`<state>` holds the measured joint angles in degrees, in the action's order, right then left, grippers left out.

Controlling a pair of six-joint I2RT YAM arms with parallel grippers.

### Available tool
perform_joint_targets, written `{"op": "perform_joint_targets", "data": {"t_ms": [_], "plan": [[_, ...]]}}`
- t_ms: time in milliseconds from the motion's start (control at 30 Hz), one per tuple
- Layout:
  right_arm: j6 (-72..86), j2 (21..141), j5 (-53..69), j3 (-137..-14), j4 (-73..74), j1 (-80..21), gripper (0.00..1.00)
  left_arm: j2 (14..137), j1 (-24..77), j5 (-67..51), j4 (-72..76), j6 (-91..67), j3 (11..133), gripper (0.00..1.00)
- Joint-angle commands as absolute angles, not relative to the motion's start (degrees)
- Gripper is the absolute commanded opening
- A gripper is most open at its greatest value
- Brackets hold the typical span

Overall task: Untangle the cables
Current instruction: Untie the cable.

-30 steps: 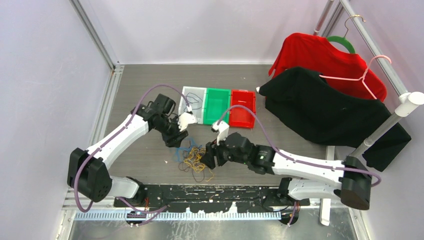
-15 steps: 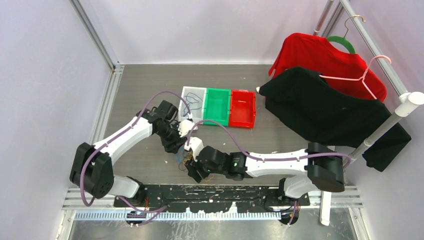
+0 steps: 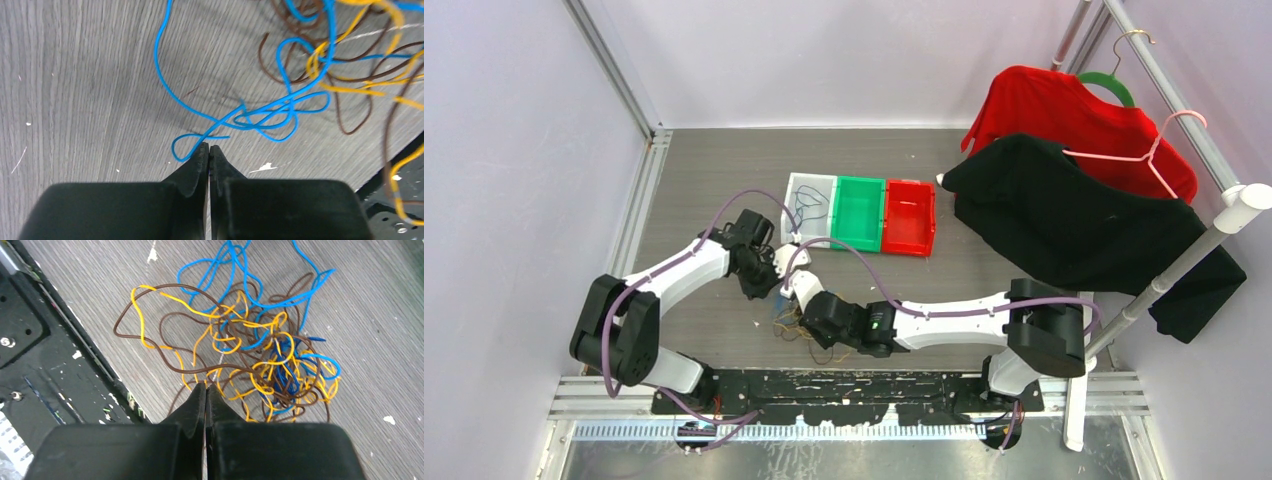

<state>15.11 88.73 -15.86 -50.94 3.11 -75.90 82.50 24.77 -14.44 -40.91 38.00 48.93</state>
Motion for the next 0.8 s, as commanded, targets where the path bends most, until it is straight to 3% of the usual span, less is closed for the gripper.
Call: {"op": "perform_joint_targets", "data": {"t_ms": [0, 567, 767], "plan": [[15.89, 84.22, -21.18, -53.15, 6.14, -75.93, 0.01, 82.79, 22.47, -12.54, -36.54, 42.06, 47.14, 0.0], [20.82, 59.86, -32.42, -45.66, 12.29, -71.86, 0.01, 79.86, 17.0, -11.36, -36.15, 45.34, 42.54, 0.0], [20.67, 51.62, -23.3, -51.13, 12.28, -64.57, 0.01, 77.73, 14.79, -24.65, -49.63, 36.9, 54.41, 0.0]]}}
